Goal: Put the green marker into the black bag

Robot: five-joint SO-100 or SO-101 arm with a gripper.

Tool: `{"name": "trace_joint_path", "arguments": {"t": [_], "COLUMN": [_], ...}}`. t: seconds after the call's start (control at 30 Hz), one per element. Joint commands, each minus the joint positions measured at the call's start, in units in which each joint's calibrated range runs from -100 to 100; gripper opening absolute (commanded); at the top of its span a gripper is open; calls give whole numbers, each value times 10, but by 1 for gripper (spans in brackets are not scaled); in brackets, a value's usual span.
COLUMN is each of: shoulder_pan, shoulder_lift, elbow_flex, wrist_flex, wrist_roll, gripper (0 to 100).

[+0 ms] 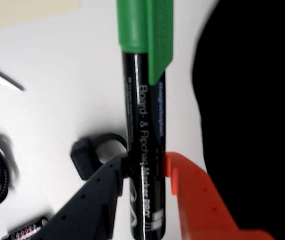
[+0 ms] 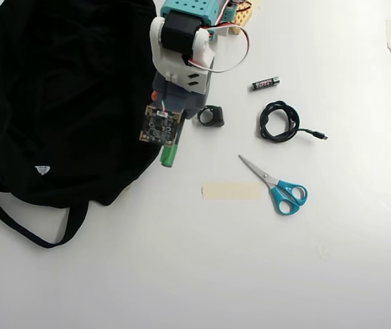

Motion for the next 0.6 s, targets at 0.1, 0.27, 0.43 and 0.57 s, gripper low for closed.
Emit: {"name": "trace_joint_path", "arguments": {"t": [0.1,0.27,0.43,0.57], "shoulder_pan": [60,79,110,128], "shoulder_lift": [-67,-66,-67,-67], "elbow_flex": [18,19,27,39], "wrist_flex": [13,13,13,13], "wrist_roll": [-30,-35,-57,-58], "gripper": [2,2,2,2]}}
